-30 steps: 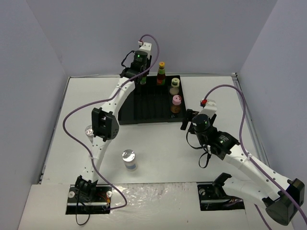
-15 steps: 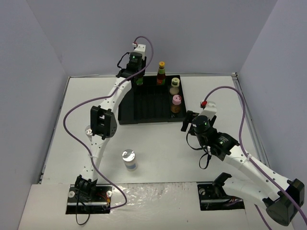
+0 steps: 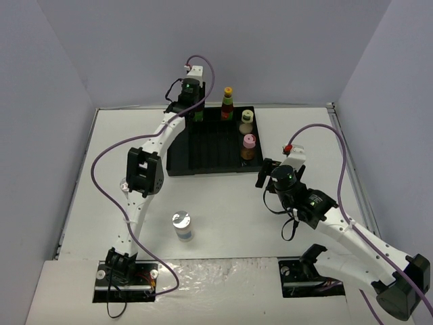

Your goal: Organize the condiment bottles

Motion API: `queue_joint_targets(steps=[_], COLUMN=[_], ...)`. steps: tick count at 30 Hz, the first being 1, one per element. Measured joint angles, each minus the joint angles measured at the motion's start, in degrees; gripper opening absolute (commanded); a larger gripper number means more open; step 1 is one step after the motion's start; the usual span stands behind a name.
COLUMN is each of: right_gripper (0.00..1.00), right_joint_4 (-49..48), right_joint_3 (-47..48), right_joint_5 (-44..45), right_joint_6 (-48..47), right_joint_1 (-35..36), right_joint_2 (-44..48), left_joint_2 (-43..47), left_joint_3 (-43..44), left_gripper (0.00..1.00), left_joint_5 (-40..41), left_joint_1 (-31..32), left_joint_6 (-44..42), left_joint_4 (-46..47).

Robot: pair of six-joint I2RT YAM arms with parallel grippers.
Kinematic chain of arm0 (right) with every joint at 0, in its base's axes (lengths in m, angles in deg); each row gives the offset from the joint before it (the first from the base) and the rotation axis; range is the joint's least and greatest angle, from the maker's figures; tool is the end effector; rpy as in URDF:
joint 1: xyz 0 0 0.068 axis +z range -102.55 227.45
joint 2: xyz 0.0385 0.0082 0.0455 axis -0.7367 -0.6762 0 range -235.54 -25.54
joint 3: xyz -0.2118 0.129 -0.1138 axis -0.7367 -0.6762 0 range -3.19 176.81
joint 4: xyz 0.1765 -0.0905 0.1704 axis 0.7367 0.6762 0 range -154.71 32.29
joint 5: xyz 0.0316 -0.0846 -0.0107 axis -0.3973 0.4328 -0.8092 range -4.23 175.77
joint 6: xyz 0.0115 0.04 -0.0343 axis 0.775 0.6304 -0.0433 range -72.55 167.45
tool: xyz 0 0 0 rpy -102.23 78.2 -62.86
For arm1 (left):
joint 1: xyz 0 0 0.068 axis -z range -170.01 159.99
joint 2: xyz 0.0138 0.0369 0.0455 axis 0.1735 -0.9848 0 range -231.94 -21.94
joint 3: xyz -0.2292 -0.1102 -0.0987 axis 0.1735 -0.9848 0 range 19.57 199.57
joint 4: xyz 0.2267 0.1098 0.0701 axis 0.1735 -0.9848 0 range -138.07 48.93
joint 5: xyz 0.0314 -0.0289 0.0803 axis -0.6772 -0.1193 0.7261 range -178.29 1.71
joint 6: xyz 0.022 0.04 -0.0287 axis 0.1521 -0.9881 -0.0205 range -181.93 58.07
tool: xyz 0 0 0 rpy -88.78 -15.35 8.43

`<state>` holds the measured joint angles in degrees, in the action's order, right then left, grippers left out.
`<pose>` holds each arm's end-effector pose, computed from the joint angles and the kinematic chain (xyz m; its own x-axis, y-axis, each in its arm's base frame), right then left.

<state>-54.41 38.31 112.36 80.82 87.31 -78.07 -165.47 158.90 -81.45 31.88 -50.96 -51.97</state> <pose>0.1714 0.1224 0.2966 -0.3724 0.3299 -0.8675 -0.0577 0.9247 0.3764 0.5459 -0.2146 0.2839 -0.2874 -0.0881 -0.9538 0.2127 0.9650 -0.1532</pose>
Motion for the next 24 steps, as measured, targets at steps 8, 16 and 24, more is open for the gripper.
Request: queue_joint_targets(steps=[8, 16, 24], right_gripper=[0.74, 0.74, 0.75], right_joint_4=[0.07, 0.19, 0.35], right_joint_3=[-1.51, -1.91, -2.45], right_joint_5=[0.02, 0.04, 0.37], right_joint_6=[0.71, 1.17, 1.57], right_joint_1=[0.27, 0.66, 0.74], right_joint_2=[0.62, 1.38, 2.91], left_joint_2=[2.85, 6.25, 16.86], left_joint_3=[-5.68, -10.56, -21.21], left_gripper=[0.69, 0.76, 0.78], left_joint_5=[-1.41, -2.12, -1.53], left_joint_1=[0.01, 0.30, 0.95], left_joint_6=[1.01, 1.12, 0.61], left_joint_4=[2.75, 4.39, 5.48])
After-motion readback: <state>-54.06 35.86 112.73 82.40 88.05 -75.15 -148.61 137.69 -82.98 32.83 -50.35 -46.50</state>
